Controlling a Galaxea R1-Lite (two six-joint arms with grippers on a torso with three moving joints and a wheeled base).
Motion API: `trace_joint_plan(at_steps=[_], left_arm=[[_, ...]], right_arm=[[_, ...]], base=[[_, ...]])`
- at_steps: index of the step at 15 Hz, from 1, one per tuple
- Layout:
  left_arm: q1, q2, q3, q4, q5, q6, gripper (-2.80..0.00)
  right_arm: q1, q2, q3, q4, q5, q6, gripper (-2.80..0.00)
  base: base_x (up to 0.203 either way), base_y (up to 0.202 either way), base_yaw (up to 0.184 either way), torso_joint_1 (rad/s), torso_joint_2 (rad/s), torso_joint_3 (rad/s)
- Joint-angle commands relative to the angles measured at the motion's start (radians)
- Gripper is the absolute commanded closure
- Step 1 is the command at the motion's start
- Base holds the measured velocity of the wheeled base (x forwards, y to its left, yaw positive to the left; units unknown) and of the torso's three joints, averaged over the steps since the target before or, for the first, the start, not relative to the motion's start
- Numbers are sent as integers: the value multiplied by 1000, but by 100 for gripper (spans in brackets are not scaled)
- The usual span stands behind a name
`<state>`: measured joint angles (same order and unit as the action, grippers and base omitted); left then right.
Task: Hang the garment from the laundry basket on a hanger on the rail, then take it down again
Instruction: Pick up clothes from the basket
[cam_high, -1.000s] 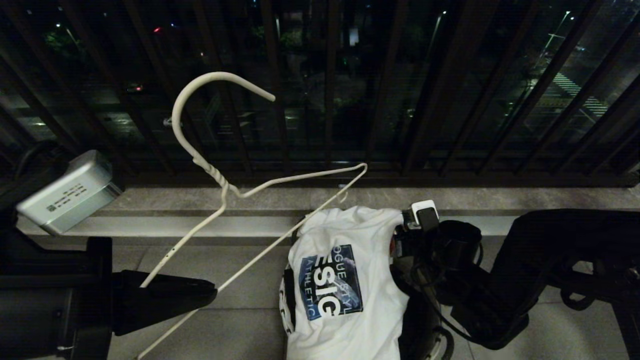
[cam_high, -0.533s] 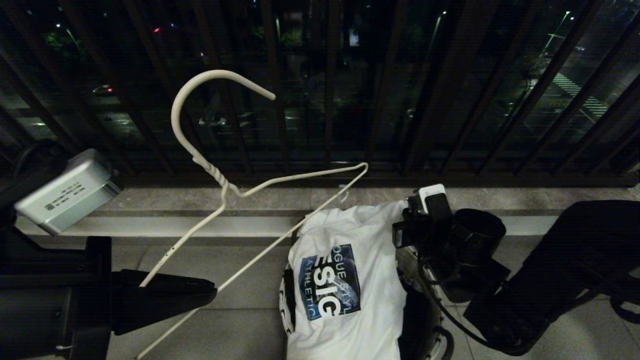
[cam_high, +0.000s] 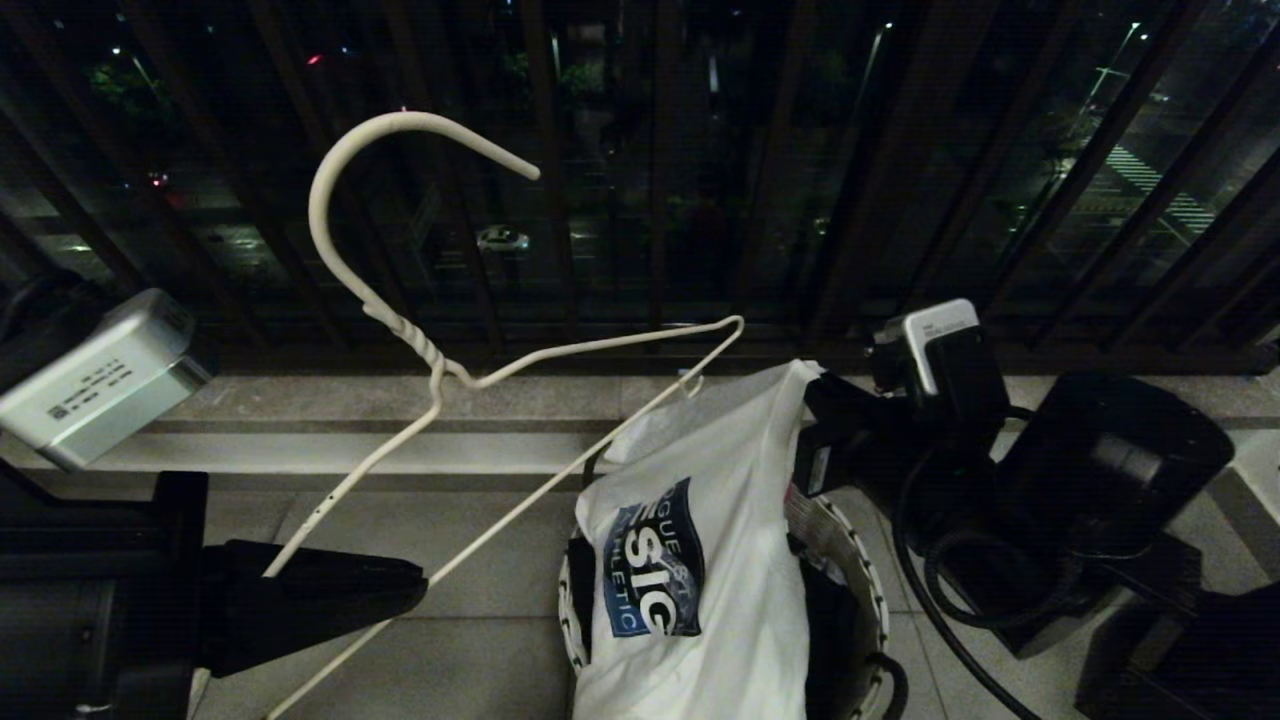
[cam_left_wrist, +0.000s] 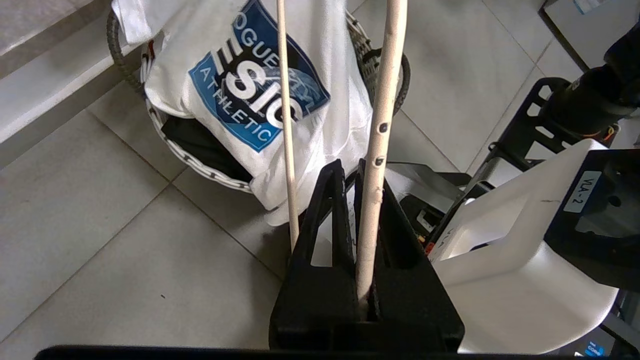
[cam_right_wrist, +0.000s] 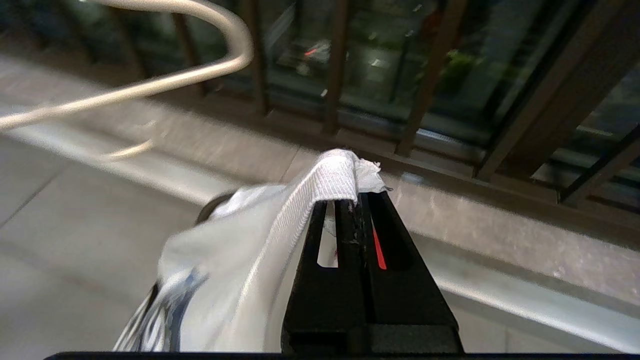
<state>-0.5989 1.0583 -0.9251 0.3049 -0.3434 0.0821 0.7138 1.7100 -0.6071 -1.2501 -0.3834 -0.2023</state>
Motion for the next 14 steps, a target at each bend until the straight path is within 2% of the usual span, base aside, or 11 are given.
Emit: trace_joint_plan(at_steps=[1,5,9,10,14], left_arm=[[-4,8,0,1,0,0,0],[-4,-22,-8,0,7,-3,0],[4,-82,-26,3,15,-5,0],[10,-96,-37,3,29,-4,0],[11,-138,-60,3,84,-5,0]], right_arm=[[22,-114,-6,88,-2,-1,0],[34,-188,-124,312,1,-2,0],[103,-282,-144,566,5,2,0],[111,-283,-148,620,10,31,0],[116,-182,-161,688,80,94,0]], base=[[0,0,0,0,0,0],[0,0,0,0,0,0],[0,0,0,0,0,0],[0,0,0,0,0,0],[0,0,0,0,0,0]])
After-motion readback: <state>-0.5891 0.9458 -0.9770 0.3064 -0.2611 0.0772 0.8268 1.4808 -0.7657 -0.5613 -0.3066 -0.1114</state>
